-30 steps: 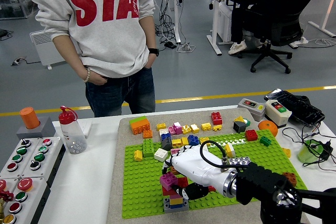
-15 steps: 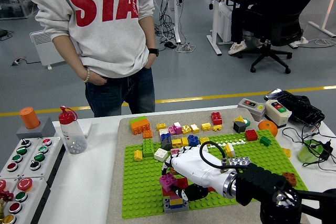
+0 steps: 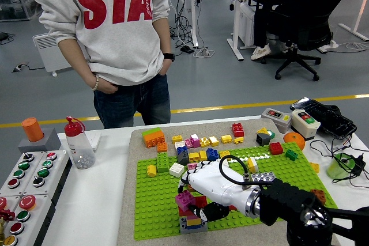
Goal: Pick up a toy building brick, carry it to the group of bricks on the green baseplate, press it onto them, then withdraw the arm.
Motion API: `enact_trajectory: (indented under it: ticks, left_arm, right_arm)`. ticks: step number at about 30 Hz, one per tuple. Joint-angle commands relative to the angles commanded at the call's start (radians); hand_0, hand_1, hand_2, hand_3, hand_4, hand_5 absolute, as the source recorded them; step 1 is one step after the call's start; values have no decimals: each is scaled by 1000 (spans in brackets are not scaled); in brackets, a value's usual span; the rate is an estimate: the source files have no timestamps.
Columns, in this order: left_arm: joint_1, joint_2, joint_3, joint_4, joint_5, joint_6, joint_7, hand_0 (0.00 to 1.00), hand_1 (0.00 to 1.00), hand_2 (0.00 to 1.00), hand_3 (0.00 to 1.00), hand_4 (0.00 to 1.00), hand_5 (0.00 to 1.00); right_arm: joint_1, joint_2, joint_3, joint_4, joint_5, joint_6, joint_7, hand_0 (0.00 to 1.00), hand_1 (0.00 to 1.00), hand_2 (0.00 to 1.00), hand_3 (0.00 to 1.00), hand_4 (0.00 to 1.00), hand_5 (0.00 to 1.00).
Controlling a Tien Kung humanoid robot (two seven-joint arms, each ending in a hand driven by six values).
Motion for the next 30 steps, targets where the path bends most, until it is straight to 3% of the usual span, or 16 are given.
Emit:
enact_trajectory:
  ticks: [30]
  left_arm:
    - [-2,1,3,0,-3,1,-2,653,687,673,576,285,998]
  right_arm:
    - [-2,-1,8,2,5,25,-7,883,784,857,628,527,254]
